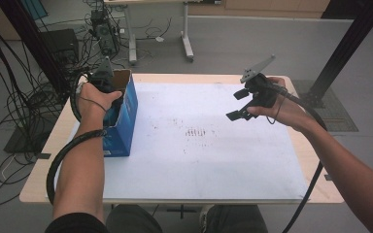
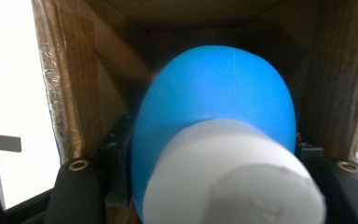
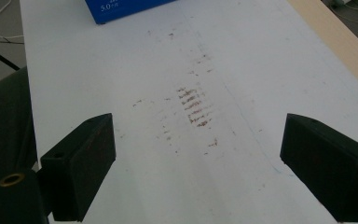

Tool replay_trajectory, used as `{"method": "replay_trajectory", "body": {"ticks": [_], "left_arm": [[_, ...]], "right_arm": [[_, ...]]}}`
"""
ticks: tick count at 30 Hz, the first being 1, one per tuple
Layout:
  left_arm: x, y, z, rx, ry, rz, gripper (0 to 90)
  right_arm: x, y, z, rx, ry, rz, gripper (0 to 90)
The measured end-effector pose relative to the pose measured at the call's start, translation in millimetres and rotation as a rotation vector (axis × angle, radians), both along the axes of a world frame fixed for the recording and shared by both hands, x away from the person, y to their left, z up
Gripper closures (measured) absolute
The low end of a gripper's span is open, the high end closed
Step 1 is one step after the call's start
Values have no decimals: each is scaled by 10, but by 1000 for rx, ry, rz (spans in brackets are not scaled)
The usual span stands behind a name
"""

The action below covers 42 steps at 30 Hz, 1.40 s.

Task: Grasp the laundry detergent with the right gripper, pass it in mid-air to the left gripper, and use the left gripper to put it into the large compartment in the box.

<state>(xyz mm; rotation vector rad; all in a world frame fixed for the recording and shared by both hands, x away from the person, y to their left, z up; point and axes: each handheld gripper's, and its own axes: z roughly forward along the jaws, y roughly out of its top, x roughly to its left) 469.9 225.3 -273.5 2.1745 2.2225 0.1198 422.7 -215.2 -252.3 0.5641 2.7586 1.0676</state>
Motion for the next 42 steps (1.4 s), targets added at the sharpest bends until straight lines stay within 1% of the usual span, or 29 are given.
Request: {"method": "replay_trajectory", "body": {"ticks": [18,42], "left_arm": [[-2,-5,-2,2,-3,-3,357],[-9,7,-3,-2,-10,-2,357]], "right_arm": [[-12,-27,16,-1,-2,-5,103],[-4,9,18,-10,-2,1,104]]}}
